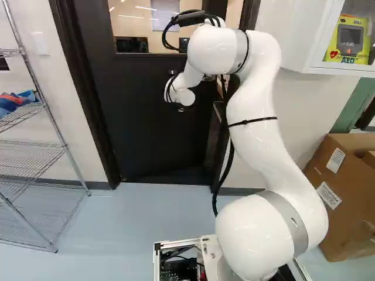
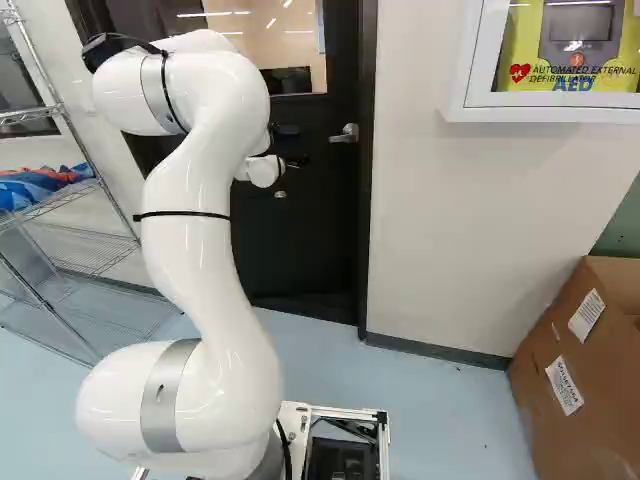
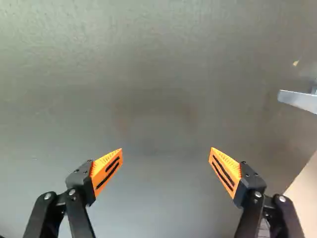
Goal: Open the door and move inside
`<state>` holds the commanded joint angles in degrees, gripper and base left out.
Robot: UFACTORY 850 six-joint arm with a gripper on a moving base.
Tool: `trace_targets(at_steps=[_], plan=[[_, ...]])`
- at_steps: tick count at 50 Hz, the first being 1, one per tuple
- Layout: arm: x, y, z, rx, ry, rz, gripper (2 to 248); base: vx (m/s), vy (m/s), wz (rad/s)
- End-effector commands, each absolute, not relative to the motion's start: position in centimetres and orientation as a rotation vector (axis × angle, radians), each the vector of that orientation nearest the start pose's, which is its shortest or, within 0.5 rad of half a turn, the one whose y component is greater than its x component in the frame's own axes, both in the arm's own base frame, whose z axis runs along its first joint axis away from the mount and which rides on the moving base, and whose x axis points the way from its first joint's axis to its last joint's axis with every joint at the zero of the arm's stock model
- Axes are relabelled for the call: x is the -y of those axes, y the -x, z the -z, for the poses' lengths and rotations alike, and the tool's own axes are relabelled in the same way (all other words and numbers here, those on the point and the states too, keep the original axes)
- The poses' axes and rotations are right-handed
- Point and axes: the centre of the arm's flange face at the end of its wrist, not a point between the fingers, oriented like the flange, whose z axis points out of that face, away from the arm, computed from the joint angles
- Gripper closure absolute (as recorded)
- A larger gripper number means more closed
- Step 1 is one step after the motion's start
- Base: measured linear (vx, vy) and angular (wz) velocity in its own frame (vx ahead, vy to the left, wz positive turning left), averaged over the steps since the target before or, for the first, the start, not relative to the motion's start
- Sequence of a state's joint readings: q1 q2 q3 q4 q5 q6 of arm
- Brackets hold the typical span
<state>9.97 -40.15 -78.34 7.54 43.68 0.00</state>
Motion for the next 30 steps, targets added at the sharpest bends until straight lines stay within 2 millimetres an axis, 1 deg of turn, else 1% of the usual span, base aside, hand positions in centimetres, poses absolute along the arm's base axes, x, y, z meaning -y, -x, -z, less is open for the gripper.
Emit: trace_targets(at_steps=[22,30], plan=[[-14.9,-75.0,-39.7,0.035,2.236,2.009,3,-0.001,0.000,-0.001],[-15.8,-75.9,-39.4,0.043,2.220,2.017,3,0.000,0.000,0.000]])
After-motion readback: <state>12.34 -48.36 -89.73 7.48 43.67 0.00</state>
